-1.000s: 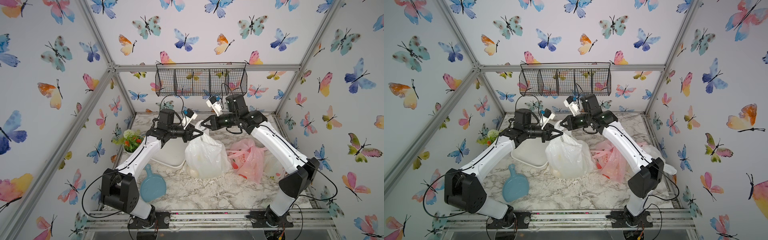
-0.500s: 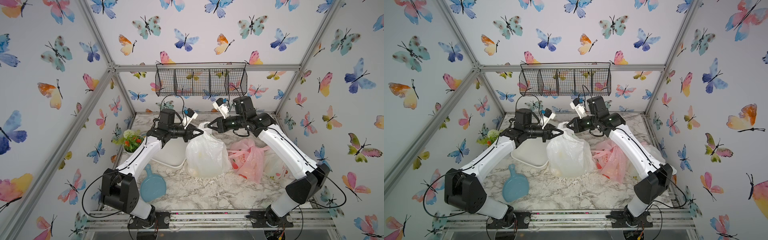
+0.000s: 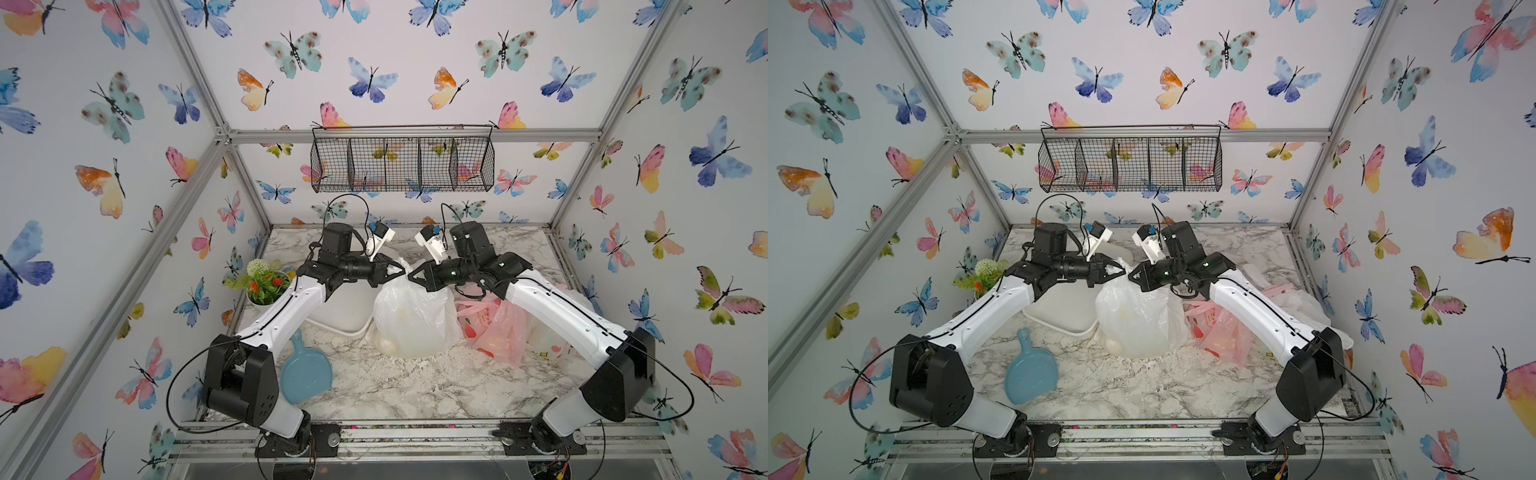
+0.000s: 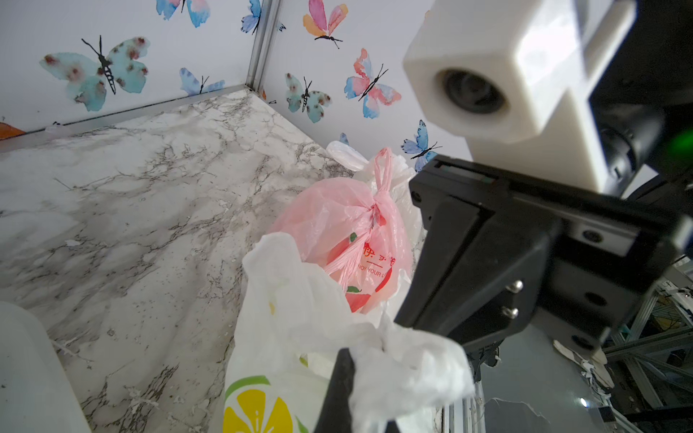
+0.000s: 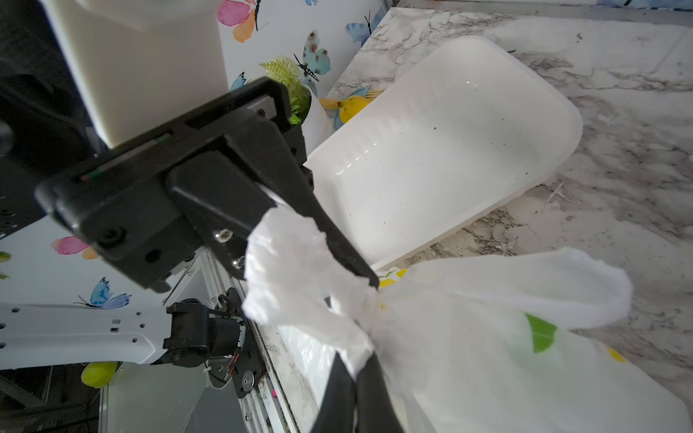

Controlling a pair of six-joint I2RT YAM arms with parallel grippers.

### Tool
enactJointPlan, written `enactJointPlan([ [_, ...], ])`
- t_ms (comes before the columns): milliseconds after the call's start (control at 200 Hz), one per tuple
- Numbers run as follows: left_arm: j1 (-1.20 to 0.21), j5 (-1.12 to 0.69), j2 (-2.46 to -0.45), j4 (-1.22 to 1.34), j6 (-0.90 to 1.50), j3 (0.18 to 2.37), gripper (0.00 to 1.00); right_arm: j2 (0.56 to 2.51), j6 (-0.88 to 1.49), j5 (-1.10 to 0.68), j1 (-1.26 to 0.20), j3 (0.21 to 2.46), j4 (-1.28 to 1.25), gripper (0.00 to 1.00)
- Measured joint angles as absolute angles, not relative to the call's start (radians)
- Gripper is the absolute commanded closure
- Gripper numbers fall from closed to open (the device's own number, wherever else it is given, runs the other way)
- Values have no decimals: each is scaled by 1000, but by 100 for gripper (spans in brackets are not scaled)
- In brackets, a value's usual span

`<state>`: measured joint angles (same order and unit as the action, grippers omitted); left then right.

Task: Place the pears into plastic bags & tie knots
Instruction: Tie the plastic bag at the center of the board.

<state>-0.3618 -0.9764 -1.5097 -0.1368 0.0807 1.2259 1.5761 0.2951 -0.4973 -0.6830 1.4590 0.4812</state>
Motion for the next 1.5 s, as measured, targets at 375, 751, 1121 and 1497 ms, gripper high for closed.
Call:
enactJointPlan([
  [375, -322, -1048, -1494, -158, 25, 1208, 60, 1590, 326, -522, -691, 1453, 416, 97],
  [751, -316, -1113, -1466, -214, -28, 1219, 57, 1590, 326, -554, -691, 1437, 415, 98],
  [1121, -340, -1073, -1494, -127, 71, 1219, 70, 1590, 337, -570, -691, 1423, 410, 98],
  [1497, -351, -1026, -1500, -102, 55, 1218, 100, 1590, 331, -596, -691, 1426, 418, 71],
])
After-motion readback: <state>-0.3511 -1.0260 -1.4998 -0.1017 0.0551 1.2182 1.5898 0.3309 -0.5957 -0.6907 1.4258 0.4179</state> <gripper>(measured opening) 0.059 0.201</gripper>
